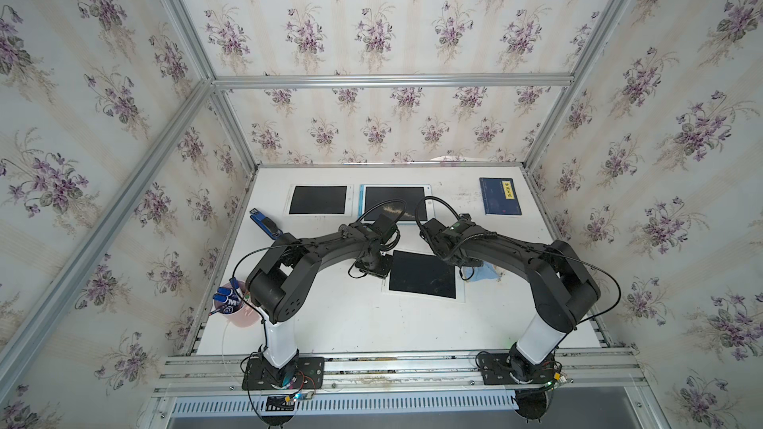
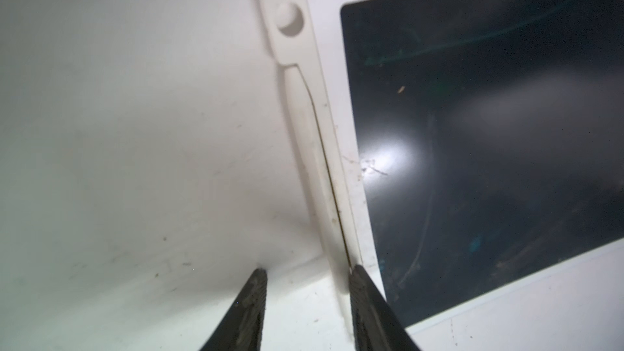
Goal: Wipe the drawing tablet
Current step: Wipe the dirt from the drawing tablet.
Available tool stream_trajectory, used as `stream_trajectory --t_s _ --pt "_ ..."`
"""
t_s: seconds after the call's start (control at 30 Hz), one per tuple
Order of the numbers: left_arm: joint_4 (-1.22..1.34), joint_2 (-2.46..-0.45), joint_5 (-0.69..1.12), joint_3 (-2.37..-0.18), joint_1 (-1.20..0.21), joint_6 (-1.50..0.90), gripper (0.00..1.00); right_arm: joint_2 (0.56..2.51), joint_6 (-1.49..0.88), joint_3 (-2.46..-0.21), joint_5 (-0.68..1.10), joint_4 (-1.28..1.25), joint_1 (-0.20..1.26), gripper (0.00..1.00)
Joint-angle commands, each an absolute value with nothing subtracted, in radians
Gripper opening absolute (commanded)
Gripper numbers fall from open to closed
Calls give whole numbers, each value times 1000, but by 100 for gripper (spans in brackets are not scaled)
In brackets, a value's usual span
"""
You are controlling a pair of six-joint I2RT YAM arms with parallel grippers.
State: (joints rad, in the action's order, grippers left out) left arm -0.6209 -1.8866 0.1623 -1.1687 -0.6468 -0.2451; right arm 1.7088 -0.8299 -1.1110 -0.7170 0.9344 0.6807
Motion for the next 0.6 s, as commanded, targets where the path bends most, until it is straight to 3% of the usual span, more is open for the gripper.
stream_trajectory --t_s 0.0,0.17,0.27,0.33,0.4,0.57 --pt "-670 -1907 63 -1153 -641 -232 43 1704 -840 -1124 -730 967 687 0" --pt "-670 -1884 57 -1154 -641 -231 44 1692 -829 -1116 -706 954 686 0" --pt "-661 -1842 82 -1154 -640 -230 47 1647 -747 -1083 -605 854 686 0" --pt "-650 -1804 111 -1157 -640 -230 51 1607 -689 -1047 -510 769 683 0" --pt "-645 -1762 133 -1164 -637 -236 62 1573 -663 -1019 -450 722 673 0" --pt "-622 -1681 232 -1181 -624 -242 66 1523 -625 -987 -380 683 634 0"
